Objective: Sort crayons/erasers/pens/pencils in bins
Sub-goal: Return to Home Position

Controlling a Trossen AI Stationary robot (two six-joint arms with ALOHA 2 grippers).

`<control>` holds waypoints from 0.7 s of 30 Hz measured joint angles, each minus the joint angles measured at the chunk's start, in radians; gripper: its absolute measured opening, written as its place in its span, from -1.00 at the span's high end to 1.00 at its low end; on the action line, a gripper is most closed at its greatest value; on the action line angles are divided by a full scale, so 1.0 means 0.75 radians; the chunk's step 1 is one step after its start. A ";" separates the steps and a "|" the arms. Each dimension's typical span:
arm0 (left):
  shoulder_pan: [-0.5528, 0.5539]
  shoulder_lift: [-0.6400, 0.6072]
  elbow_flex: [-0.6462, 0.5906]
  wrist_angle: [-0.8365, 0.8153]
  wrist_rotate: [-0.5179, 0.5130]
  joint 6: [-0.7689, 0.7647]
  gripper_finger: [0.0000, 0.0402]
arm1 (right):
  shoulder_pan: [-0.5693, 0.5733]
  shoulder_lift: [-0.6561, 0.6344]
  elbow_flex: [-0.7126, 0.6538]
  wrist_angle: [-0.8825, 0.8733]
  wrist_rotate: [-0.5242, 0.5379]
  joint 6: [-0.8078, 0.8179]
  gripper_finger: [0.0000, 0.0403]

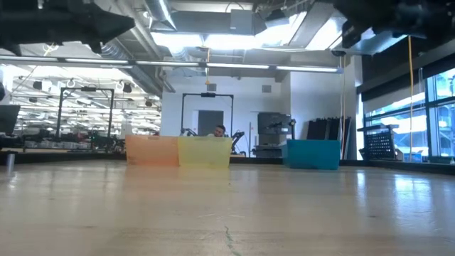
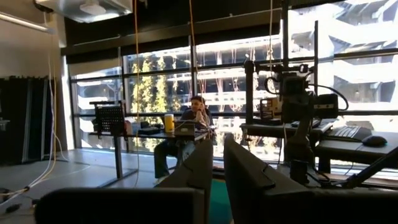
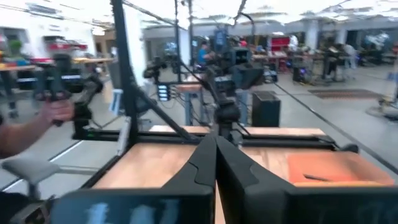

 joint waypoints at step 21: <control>-0.002 -0.326 0.023 -0.360 0.019 -0.111 0.99 | 0.125 -0.233 -0.475 0.526 0.023 0.336 0.97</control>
